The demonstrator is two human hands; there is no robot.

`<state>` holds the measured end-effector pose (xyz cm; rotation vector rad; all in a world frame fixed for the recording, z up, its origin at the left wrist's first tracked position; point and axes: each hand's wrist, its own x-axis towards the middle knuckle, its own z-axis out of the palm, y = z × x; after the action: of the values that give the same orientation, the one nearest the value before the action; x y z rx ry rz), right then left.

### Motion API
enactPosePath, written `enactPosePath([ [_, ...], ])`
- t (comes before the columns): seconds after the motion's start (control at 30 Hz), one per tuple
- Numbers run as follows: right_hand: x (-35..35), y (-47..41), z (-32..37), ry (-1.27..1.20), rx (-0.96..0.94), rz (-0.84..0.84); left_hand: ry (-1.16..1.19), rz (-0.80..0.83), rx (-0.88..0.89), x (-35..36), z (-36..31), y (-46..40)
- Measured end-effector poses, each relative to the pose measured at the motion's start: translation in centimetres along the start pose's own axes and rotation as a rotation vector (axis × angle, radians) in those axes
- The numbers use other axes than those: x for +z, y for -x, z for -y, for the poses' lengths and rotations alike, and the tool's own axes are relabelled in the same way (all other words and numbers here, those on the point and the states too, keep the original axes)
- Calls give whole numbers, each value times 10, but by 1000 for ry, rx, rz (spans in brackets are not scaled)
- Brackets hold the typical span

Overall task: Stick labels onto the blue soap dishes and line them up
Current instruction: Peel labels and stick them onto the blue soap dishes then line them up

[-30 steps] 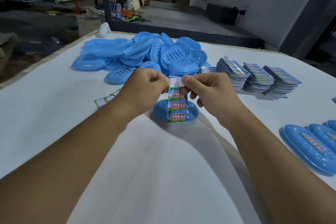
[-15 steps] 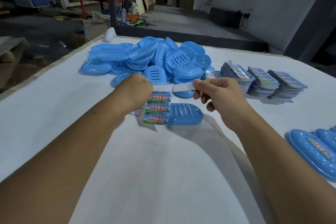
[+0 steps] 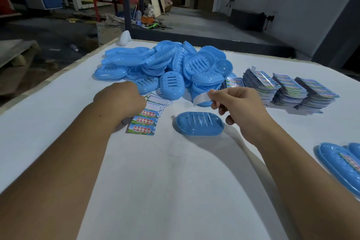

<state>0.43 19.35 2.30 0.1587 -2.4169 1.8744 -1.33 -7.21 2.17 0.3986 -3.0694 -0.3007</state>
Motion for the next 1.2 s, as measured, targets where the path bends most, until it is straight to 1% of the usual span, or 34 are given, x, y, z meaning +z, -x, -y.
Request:
enactPosePath([
  [0.1,2,0,-1,-1,-2,-2,-32,-130,-40,3,-1,2],
  [0.13,3,1,-1,-1,-4,-7,-4,-183,-33,2,-4,4],
  [0.17,4,1,-2,6,-7,-18,68,-228,-8,2,-9,6],
  [0.23,7,0,-5,48,-28,-60,339,-259,90,0,-23,16],
  [0.3,11,0,-7,132,-92,-108,660,-166,203,-1,-41,30],
  [0.33,13,0,-8,166,-131,-121,780,-101,251,0,-50,37],
  [0.4,16,1,-9,180,-188,-131,921,-8,304,4,-62,47],
  [0.5,17,0,-8,174,-228,-130,1028,63,289,11,-71,52],
  [0.63,18,2,-7,164,-243,-126,1066,90,251,12,-72,55],
  [1.0,16,2,-7,90,-230,-77,1114,144,244,13,-71,51],
  [1.2,16,2,-7,67,-220,-42,1122,81,240,13,-72,49],
])
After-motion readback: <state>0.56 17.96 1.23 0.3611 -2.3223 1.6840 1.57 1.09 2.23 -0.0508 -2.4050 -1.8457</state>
